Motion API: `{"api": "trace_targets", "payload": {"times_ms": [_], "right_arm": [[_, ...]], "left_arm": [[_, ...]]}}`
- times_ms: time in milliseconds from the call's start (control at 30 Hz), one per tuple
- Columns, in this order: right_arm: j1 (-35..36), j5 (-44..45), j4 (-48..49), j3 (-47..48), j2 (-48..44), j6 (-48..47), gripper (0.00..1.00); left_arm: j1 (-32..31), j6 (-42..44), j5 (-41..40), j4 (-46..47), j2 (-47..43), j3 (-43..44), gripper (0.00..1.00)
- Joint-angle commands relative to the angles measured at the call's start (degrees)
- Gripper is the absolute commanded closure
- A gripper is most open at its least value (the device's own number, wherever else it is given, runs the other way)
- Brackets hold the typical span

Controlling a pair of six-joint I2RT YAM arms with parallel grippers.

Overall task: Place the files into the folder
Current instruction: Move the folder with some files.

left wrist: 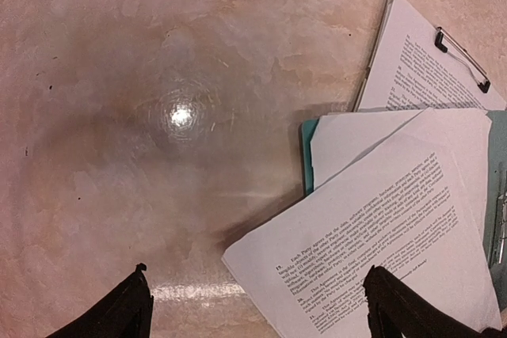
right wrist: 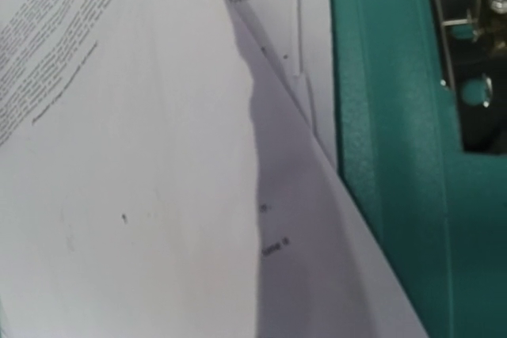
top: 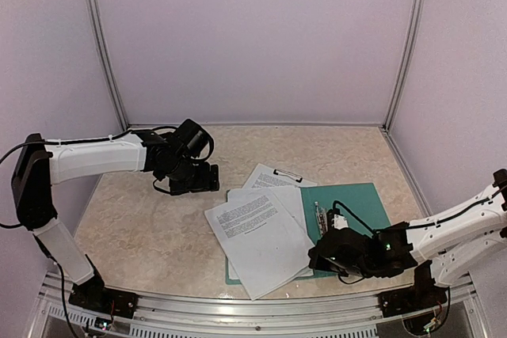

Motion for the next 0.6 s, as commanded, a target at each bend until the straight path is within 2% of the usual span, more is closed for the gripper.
{"api": "trace_targets", "payload": {"times_ms": [0, 100, 500, 567], "right_arm": [[0.63, 1.04, -1.51, -1.25, -1.1, 0.86, 1.0], [0.65, 0.46, -0.92, -1.5, -0.54, 0.71, 0.98], [0.62, -0.94, -4.59, 1.33, 1.58, -0.6, 0.54], [0.66, -0.34, -6.56, 2.11, 1.49, -0.85, 0.52]], "left_arm": [[-0.73, 0.11, -0.86, -1.3, 0.4, 1.38, 0.1], [-0.92, 0.1, -1.16, -1.57, 0.53, 1.53, 0.09], [-1.4, -0.19, -1.8, -2.12, -1.01, 1.13, 0.09], [-1.61, -0.29, -1.85, -2.29, -1.16, 1.13, 0.09]]}}
